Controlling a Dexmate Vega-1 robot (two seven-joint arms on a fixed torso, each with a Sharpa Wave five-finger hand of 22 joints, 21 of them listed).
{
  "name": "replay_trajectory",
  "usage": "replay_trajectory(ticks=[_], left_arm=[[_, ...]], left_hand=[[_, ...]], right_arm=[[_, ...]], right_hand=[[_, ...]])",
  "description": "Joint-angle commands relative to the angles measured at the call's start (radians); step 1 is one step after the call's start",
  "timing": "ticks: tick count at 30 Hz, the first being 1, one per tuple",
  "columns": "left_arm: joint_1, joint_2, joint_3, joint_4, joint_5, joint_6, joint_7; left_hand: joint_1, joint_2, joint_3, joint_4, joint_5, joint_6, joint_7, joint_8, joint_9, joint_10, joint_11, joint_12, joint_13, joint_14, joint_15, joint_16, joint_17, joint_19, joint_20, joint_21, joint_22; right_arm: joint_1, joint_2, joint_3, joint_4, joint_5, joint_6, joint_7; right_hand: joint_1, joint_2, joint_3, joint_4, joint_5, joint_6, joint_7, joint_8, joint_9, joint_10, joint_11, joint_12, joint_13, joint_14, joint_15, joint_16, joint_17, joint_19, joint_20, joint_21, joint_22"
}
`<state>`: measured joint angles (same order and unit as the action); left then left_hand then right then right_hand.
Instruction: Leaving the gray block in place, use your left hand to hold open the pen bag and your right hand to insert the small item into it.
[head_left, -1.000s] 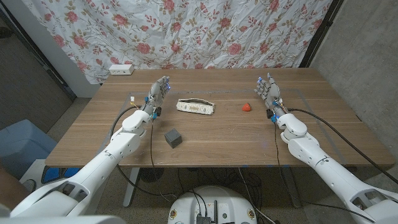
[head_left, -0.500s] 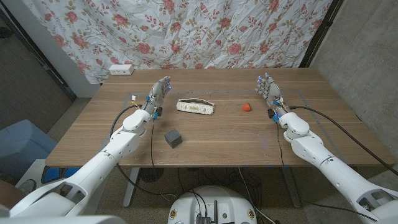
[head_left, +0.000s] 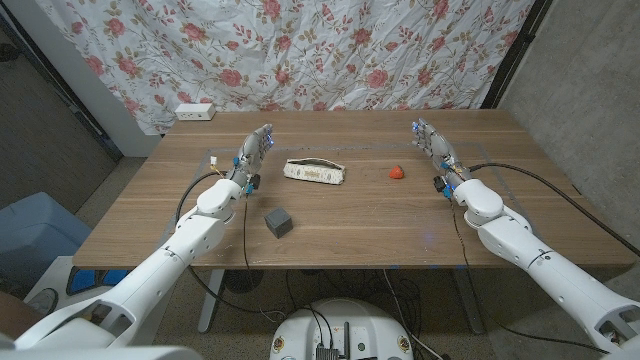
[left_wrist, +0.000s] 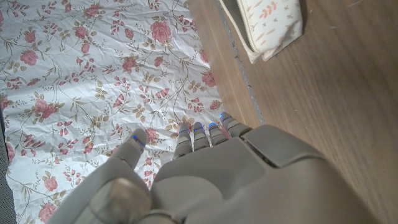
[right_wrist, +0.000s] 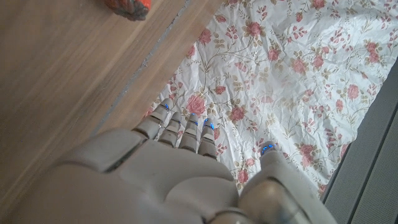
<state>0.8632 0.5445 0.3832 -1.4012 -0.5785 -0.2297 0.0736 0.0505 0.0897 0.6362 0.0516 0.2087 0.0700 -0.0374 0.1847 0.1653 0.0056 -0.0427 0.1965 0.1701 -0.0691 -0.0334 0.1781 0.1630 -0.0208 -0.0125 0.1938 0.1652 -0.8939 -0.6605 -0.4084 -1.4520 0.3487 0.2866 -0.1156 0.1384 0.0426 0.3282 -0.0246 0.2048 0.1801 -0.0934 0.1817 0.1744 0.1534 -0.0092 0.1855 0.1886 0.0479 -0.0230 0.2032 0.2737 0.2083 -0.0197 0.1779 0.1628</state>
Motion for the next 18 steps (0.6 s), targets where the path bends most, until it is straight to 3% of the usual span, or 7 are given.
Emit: replay_trajectory(ticks=[1, 18], left_arm=[[0.031, 0.009, -0.015, -0.033, -0.006, 0.005, 0.027], [0.042, 0.006, -0.023, -0.039, -0.015, 0.009, 0.041]], left_hand=[[0.01, 0.043, 0.002, -0.012, -0.005, 0.004, 0.003, 0.0, 0.006, 0.008, -0.002, 0.004, 0.002, 0.009, -0.015, 0.002, 0.002, 0.008, -0.002, 0.003, 0.004], [0.007, 0.043, 0.006, -0.021, -0.007, 0.013, 0.007, 0.0, 0.006, 0.018, -0.005, 0.003, 0.003, 0.024, -0.016, 0.003, 0.003, 0.027, 0.002, 0.007, 0.004]], right_arm=[[0.008, -0.068, -0.024, -0.055, -0.152, -0.033, -0.038], [0.043, -0.175, -0.08, -0.167, -0.426, -0.212, -0.07]], right_hand=[[0.004, 0.004, 0.005, -0.015, 0.0, -0.008, -0.014, 0.002, 0.004, -0.003, -0.003, 0.004, 0.002, -0.01, 0.007, -0.004, -0.004, -0.005, -0.003, 0.001, 0.004], [0.045, -0.013, 0.012, -0.067, -0.009, -0.052, -0.021, -0.002, 0.007, -0.048, -0.013, -0.002, 0.003, -0.036, 0.005, -0.008, -0.025, -0.029, -0.002, 0.002, 0.004]])
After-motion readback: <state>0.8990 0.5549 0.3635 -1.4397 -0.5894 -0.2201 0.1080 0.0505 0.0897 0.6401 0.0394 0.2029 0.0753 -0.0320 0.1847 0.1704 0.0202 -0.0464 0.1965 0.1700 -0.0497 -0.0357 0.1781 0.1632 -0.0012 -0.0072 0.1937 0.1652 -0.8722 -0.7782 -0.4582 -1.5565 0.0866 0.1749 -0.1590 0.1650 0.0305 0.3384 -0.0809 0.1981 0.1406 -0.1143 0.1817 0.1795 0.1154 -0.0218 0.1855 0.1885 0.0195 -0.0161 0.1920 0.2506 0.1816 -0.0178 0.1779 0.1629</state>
